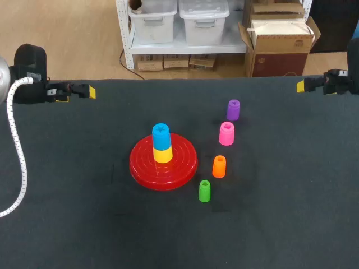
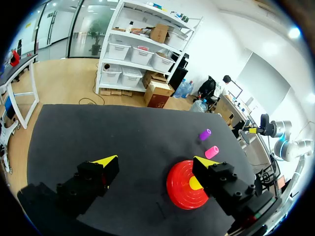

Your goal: Pick up and stack the cylinders on the red base in this order: pink,purple,orange,green

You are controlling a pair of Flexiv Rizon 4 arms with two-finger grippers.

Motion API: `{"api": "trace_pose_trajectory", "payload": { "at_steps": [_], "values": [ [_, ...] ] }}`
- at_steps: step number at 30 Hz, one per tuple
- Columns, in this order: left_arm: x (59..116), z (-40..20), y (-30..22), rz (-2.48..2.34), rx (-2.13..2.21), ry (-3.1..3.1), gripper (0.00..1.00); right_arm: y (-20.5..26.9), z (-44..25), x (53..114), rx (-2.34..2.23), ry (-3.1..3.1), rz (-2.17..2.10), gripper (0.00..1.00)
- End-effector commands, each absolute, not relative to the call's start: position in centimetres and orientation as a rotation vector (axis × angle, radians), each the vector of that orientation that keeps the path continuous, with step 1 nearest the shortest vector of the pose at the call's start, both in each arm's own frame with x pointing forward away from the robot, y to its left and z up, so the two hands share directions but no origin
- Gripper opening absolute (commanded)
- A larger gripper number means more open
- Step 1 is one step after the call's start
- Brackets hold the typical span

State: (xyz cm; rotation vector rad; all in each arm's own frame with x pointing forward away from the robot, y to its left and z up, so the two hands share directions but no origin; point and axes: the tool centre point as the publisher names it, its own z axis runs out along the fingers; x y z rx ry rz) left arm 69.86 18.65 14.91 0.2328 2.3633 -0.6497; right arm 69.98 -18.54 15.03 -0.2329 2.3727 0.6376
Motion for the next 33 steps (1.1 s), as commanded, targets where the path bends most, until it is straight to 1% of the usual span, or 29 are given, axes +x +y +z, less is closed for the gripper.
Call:
{"api": "trace_pose_trajectory", "payload": {
  "at_steps": [1, 7, 16, 20, 25, 33],
  "values": [
    [69.9, 15.0, 18.5, -0.639, 0.230, 2.372, 1.00, -18.5, 15.0, 70.0, -0.233, 2.373, 0.637, 1.00],
    [69.4, 15.2, 18.2, -0.656, 0.269, 2.347, 1.00, -18.5, 15.0, 70.0, -0.233, 2.373, 0.637, 1.00],
    [63.6, 18.3, 16.1, -0.819, 0.917, 1.907, 1.00, -18.5, 15.0, 70.0, -0.233, 2.373, 0.637, 1.00],
    [62.1, 18.1, 16.3, -0.802, 1.124, 1.843, 1.00, -18.5, 15.0, 70.0, -0.233, 2.373, 0.637, 1.00],
    [62.7, 17.3, 16.4, -0.689, 1.132, 1.891, 1.00, -18.5, 15.0, 70.0, -0.233, 2.373, 0.637, 1.00],
    [63.4, 17.4, 15.8, -0.683, 1.102, 1.893, 1.00, -18.5, 15.0, 70.0, -0.233, 2.373, 0.637, 1.00]
  ]
}}
